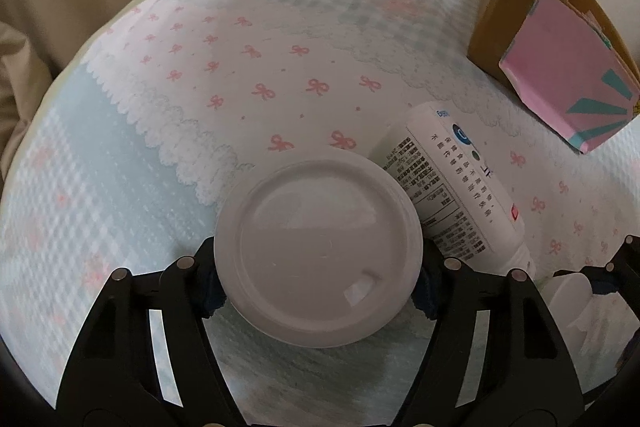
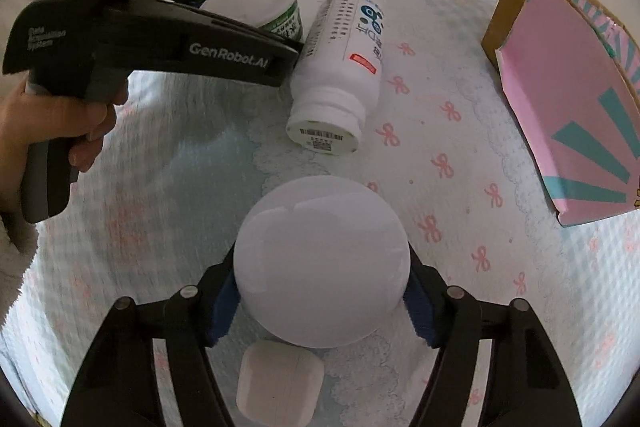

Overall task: Organize rigid objects
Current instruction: 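Grasp the green-labelled jar with the right tool while the left tool lifts the white-lidded jar, then carry the white-lidded jar and green-labelled jar over the cardboard box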

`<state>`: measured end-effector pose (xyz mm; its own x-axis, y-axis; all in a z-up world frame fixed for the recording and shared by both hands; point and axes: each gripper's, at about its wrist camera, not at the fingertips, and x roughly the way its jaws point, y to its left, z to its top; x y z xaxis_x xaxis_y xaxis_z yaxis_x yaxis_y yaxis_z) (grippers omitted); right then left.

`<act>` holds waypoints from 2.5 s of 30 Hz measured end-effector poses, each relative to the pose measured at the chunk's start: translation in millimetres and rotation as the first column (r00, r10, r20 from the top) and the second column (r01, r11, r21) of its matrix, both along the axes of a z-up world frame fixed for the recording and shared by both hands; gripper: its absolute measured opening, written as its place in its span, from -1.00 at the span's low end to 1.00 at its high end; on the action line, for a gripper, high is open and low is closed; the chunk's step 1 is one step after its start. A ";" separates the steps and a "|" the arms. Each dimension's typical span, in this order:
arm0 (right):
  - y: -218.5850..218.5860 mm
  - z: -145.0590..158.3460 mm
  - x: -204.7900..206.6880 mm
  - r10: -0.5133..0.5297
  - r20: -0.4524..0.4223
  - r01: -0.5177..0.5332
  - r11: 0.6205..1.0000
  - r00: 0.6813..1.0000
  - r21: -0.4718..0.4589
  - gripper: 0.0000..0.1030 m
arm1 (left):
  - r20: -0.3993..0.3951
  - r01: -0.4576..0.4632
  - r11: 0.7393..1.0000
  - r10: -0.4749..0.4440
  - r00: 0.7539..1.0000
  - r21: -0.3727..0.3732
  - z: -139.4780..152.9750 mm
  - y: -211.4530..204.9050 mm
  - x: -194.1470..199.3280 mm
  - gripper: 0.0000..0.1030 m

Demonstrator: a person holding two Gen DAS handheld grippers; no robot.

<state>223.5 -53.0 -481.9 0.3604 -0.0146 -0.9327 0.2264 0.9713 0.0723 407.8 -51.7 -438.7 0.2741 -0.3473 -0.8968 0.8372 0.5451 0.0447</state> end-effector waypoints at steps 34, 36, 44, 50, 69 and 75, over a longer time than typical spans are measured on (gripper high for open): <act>-13.5 190.5 -97.9 -0.047 0.155 0.035 0.996 0.987 0.080 0.29 | -0.034 -0.412 0.898 0.412 0.910 -0.153 241.4 132.8 -125.9 0.32; -22.3 209.8 -105.8 -0.058 0.150 0.041 0.993 0.987 0.111 0.29 | -0.040 -0.417 0.892 0.417 0.908 -0.172 253.5 133.7 -140.8 0.32; -69.6 264.9 -134.1 -0.100 0.156 0.088 0.993 0.983 0.081 0.29 | -0.072 -0.408 0.882 0.403 0.912 -0.236 275.7 97.7 -182.8 0.32; -120.8 292.5 -138.2 -0.129 0.187 0.117 0.990 0.974 0.074 0.29 | -0.058 -0.408 0.881 0.407 0.912 -0.240 286.3 50.8 -203.2 0.32; -322.4 271.1 -47.1 0.040 0.134 -0.053 0.995 0.990 0.089 0.29 | -0.141 -0.554 0.822 0.538 0.831 -0.131 230.4 -141.1 -185.7 0.32; -359.6 226.1 0.7 0.112 0.064 -0.119 0.988 0.992 0.102 0.29 | -0.194 -0.570 0.818 0.549 0.813 -0.075 181.3 -195.2 -154.8 0.32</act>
<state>224.2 -412.6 -255.8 0.4072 0.1279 -0.9043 0.1056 0.9769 0.1857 253.0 -246.9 -257.3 0.3149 -0.2876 -0.9045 0.3752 0.9131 -0.1597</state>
